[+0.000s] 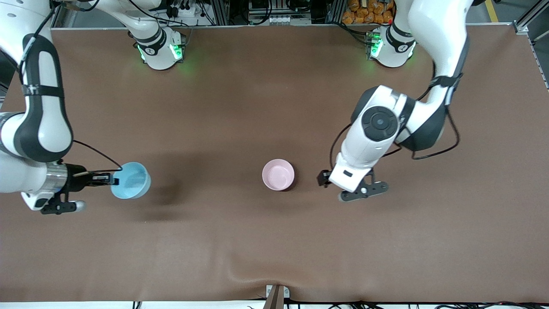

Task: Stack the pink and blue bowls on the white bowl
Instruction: 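Carry the blue bowl with the right gripper onto the pink bowl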

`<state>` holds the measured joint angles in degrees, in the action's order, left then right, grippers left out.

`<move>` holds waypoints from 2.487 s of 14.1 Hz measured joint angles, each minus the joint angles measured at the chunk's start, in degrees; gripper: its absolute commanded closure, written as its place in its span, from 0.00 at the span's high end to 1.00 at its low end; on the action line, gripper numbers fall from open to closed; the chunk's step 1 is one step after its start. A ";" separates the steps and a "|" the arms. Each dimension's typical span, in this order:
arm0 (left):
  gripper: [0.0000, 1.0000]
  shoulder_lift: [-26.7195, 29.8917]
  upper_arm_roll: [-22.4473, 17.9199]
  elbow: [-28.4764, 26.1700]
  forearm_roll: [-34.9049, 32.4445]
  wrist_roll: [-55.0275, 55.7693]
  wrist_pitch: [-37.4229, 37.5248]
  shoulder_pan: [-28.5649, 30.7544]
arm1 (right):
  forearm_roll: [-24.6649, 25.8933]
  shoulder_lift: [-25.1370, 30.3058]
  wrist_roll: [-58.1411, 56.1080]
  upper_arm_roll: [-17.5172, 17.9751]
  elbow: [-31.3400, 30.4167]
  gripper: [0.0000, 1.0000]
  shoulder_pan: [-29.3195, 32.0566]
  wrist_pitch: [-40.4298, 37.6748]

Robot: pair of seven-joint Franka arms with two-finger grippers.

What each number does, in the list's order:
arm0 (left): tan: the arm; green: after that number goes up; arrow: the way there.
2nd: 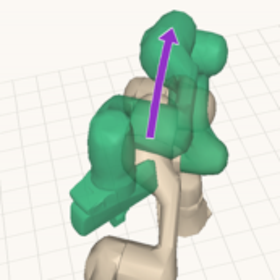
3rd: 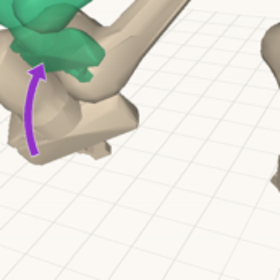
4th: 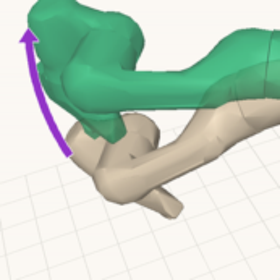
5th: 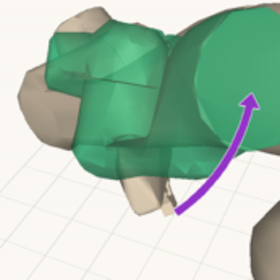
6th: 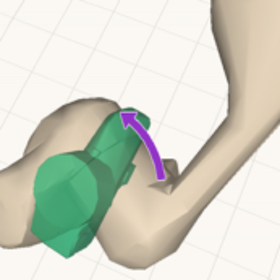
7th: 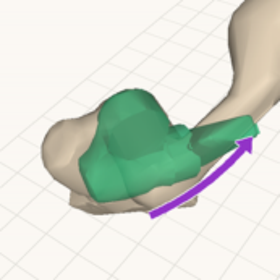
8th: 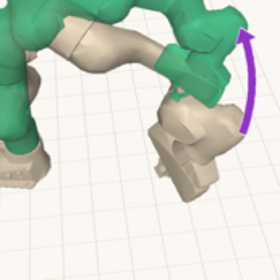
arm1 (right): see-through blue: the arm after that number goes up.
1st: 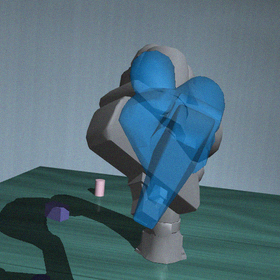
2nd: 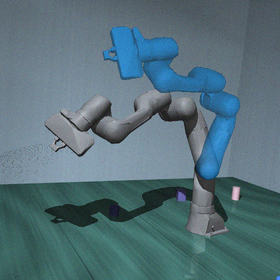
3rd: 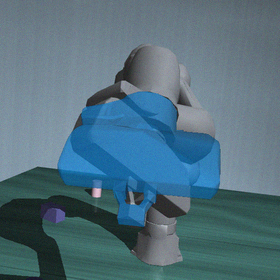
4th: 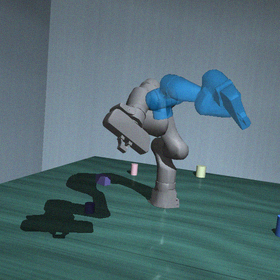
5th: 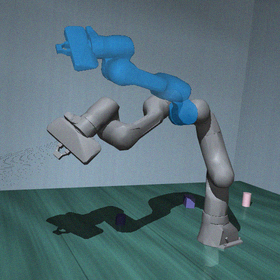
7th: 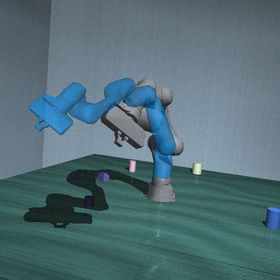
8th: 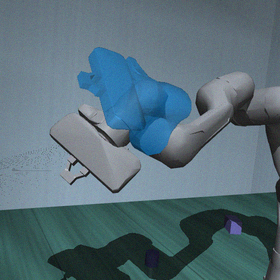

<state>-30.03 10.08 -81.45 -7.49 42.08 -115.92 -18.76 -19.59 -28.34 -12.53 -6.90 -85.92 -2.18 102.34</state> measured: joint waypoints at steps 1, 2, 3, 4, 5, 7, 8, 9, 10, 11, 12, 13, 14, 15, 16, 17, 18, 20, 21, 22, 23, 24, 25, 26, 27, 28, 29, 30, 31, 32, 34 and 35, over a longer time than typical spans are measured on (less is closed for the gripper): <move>1.00 1.00 -0.01 0.02 -0.09 -3.46 1.10 1.61 | -0.32 0.02 0.90 0.00 0.00 0.00 -0.72 -0.12; 1.00 1.94 0.00 0.04 -0.09 -7.05 2.12 3.49 | -1.12 0.02 1.19 0.01 -0.02 0.00 -1.30 -0.46; 1.00 2.88 0.07 0.05 -0.09 -10.01 3.41 5.51 | -2.28 0.03 1.24 0.01 -0.02 0.00 -1.84 -0.79; 1.00 3.74 0.12 0.05 -0.09 -12.19 4.79 7.26 | -3.28 0.07 1.56 0.02 -0.02 0.00 -2.45 -0.93; 1.00 4.58 0.17 0.06 -0.09 -14.01 5.96 8.61 | -4.08 0.14 2.66 0.03 -0.02 0.00 -3.23 -0.98; 1.00 6.23 0.25 0.07 -0.09 -16.83 8.24 10.16 | -5.42 0.29 6.15 0.06 -0.02 0.00 -5.29 -1.00; 1.00 7.04 0.27 0.07 0.15 -18.24 9.31 10.91 | -6.20 0.35 8.13 0.07 -0.02 0.00 -6.66 -0.89; 1.00 7.84 0.37 0.08 1.30 -20.00 10.25 12.09 | -6.65 0.39 10.23 0.10 -0.02 0.00 -8.21 -0.40; 1.00 8.68 0.63 0.08 3.43 -22.29 11.23 13.90 | -6.93 0.40 12.75 0.13 -0.05 0.00 -9.95 0.82; 1.00 9.61 1.11 0.09 5.27 -24.80 12.61 16.15 | -7.13 0.40 15.78 0.19 -0.10 0.00 -11.96 2.62; 1.00 10.76 1.48 0.12 6.32 -27.34 14.41 18.27 | -7.20 0.40 19.54 0.26 -0.16 0.00 -14.40 4.86; 1.00 12.25 1.61 0.19 6.99 -29.52 16.62 19.70 | -7.20 0.39 23.86 0.29 -0.23 0.00 -17.13 7.05; 1.00 14.08 1.63 0.27 7.23 -30.85 19.66 20.35 | -7.20 0.38 28.44 0.29 -0.32 0.00 -20.00 8.91; 1.00 16.28 1.65 0.30 7.25 -31.23 23.12 20.43 | -7.18 0.35 32.34 0.28 -0.44 0.00 -22.51 10.18; 1.00 18.44 1.79 0.29 7.25 -31.25 25.84 20.30 | -7.17 0.24 35.32 0.26 -0.65 0.00 -24.37 11.37; 1.00 20.53 1.91 0.27 7.25 -31.25 28.01 20.11 | -7.17 -0.10 37.32 0.26 -0.94 0.00 -25.55 12.74; 1.00 22.42 1.93 0.18 7.25 -31.25 29.93 19.96 | -7.19 -0.68 38.45 0.25 -1.11 0.00 -26.24 13.69; 1.00 25.42 1.93 -0.31 7.34 -31.25 31.80 19.84 | -7.22 -2.24 41.80 0.28 -1.26 0.00 -28.25 15.03; 1.00 26.57 1.93 -0.84 7.80 -31.34 32.24 19.82 | -7.22 -3.04 44.57 0.29 -1.38 0.00 -29.92 16.66; 1.00 27.77 1.94 -1.94 8.89 -31.54 32.40 19.80 | -7.22 -3.77 47.26 0.29 -1.52 0.00 -31.78 18.33; 1.00 28.95 1.94 -3.31 9.87 -31.67 32.31 19.77 | -7.21 -4.44 49.32 0.28 -1.71 0.00 -33.40 19.41; 1.00 29.96 1.87 -4.59 10.23 -31.94 32.12 19.76 | -7.21 -5.08 50.72 0.27 -1.81 0.00 -34.51 19.91; 1.00 30.63 1.51 -5.52 10.29 -32.66 31.83 19.76 | -7.21 -5.78 51.78 0.24 -1.90 0.00 -35.01 20.17; 1.00 30.92 0.74 -6.05 10.34 -33.91 31.21 19.74 | -7.21 -6.47 52.71 0.20 -1.93 0.00 -35.06 20.43; 1.00 30.91 -0.32 -6.31 10.38 -35.29 30.03 19.72 | -7.22 -7.13 53.49 0.19 -1.96 0.00 -35.12 20.97; 1.00 30.82 -1.70 -6.57 10.38 -37.00 28.94 19.69 | -7.22 -7.71 54.68 0.21 -1.96 0.00 -35.41 22.09; 1.00 30.75 -3.12 -6.80 10.38 -38.71 28.33 19.67 | -7.23 -8.19 56.31 0.24 -1.96 0.00 -36.00 23.41; 1.00 30.75 -4.23 -6.95 10.38 -39.91 28.10 19.67 | -7.23 -8.57 58.34 0.24 -1.97 0.00 -36.80 24.41; 1.00 30.75 -4.97 -6.97 10.38 -40.42 28.06 19.66 | -7.23 -8.87 60.53 0.25 -1.97 0.00 -37.77 25.31; 1.00 30.76 -5.22 -6.97 10.38 -40.46 28.04 19.66 | -7.23 -9.16 62.37 0.26 -1.97 0.00 -38.66 26.31; 1.00 30.76 -5.22 -6.98 10.38 -40.46 28.04 19.36 | -7.23 -9.83 64.52 0.24 -1.98 0.00 -39.90 28.44; 1.00 30.77 -5.22 -6.98 10.38 -40.46 28.04 19.18 | -7.22 -10.07 64.97 0.24 -1.99 0.00 -40.12 28.72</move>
<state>0.74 4.86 -88.44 2.89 1.62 -87.88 0.42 -26.82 -38.42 52.44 -6.67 -87.91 -42.30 131.07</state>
